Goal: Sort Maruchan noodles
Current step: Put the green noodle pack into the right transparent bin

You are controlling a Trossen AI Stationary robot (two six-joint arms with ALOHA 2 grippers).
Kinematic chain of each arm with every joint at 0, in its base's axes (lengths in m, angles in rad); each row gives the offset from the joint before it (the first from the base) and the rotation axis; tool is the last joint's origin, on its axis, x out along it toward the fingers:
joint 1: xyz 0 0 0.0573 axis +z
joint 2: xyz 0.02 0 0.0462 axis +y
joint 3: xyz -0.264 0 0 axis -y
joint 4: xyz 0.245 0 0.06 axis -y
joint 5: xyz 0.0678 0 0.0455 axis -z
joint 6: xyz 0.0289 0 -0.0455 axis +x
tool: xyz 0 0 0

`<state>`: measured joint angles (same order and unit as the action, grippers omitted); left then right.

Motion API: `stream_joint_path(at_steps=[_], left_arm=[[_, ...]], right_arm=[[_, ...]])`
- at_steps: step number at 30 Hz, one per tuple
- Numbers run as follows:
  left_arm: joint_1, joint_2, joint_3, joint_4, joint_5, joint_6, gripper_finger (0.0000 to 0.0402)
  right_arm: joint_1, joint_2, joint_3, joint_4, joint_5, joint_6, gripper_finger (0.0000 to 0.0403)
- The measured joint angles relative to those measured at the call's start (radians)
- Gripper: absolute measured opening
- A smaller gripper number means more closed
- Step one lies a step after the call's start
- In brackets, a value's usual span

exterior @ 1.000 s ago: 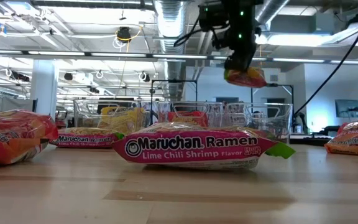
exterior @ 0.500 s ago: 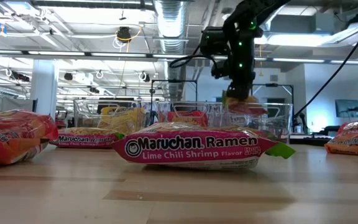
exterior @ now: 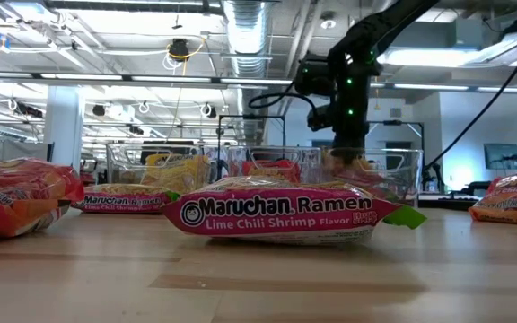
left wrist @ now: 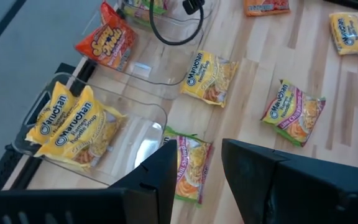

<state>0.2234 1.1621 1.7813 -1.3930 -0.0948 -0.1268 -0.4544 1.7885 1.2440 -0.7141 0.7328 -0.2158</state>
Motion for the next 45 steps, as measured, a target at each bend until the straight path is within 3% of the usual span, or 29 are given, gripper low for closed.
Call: stream_joint_path(at_steps=[11, 18, 27, 33, 45], left_arm=[[0.0, 0.001, 0.0, 0.0, 0.0, -0.017, 0.0113], [0.0, 0.001, 0.0, 0.0, 0.0, -0.017, 0.0113], [0.0, 0.001, 0.0, 0.0, 0.0, -0.016, 0.0113], [0.0, 0.001, 0.0, 0.0, 0.0, -0.016, 0.0113], [0.0, 0.001, 0.0, -0.001, 0.0, -0.016, 0.0113]], right_arm=[[-0.061, 0.0, -0.022, 0.023, -0.105, -0.068, 0.0008], [-0.053, -0.001, -0.022, 0.022, -0.165, -0.078, 0.0046], [-0.036, -0.001, -0.021, -0.016, -0.224, -0.01, 0.0068], [-0.053, -0.001, 0.006, -0.076, -0.361, 0.112, 0.0073], [-0.059, 0.0, 0.009, -0.12, -0.394, 0.146, 0.0073]])
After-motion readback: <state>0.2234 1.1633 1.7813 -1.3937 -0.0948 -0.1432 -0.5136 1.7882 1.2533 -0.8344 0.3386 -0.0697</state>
